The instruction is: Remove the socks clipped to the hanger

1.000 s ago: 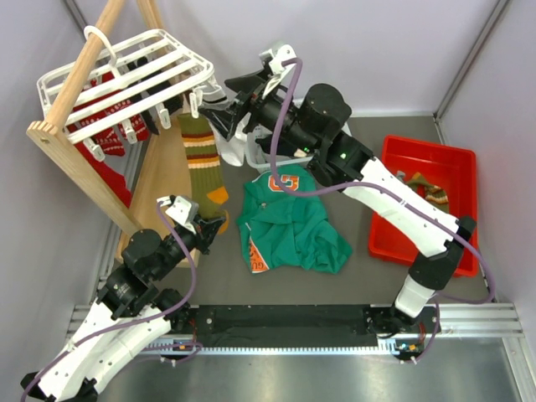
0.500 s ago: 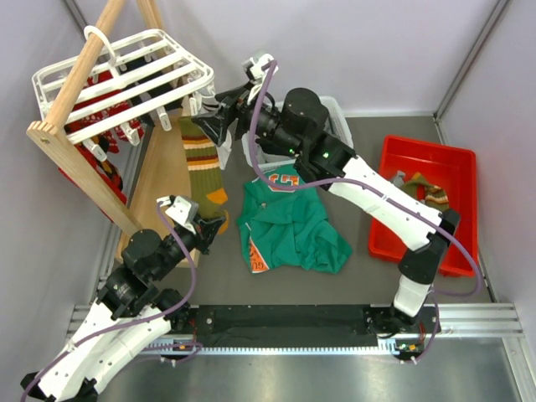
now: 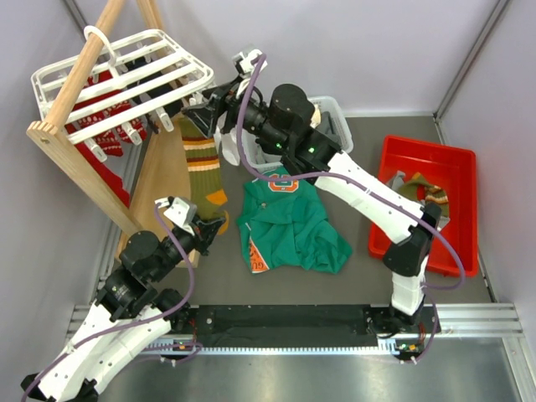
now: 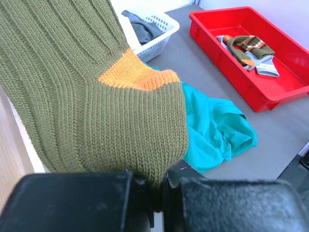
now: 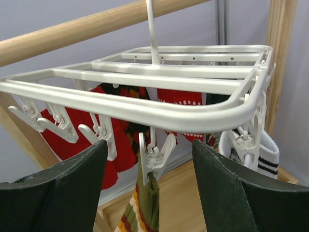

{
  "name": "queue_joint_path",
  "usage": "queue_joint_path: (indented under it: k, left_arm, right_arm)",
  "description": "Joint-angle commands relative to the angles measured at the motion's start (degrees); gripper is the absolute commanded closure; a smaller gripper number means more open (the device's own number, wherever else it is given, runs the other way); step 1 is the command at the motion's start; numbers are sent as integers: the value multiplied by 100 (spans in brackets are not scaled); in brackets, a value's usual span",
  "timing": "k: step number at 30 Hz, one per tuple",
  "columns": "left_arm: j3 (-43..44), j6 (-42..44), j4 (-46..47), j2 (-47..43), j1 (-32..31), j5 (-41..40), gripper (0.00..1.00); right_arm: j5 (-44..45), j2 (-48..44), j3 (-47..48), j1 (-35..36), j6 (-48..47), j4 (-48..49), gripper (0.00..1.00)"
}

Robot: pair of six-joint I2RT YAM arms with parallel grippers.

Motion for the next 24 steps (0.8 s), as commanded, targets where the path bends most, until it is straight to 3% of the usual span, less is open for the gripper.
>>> queue_joint_path:
  k: [1,3,5,6,13,22,24]
  left_arm:
    - [-6,-38,333,-65,-6,63,100]
    - [-14,-38,333,-48,-6,72,100]
    - [-14,-38,342,-39,-6,98,100]
    - [-14,-38,342,-21,-6,99,100]
    - [-6,-20,281,-65,-6,81,100]
    - [3,-82,289,-109,-6,160,100]
    - [21,-82,289,-118,-6,213,100]
  right_arm:
    - [148,207,613,-12,-1,40,30]
    - [210,268,675,-12,-27,40,30]
    - [193,277,632,-12,-36,110,37]
    - [175,268,623,-12,-36,127,49]
    - [254,207,465,-12,43,233,99]
    - [360,40,289,-12,219,268,100]
    - [334,-82,123,-12,280,268,87]
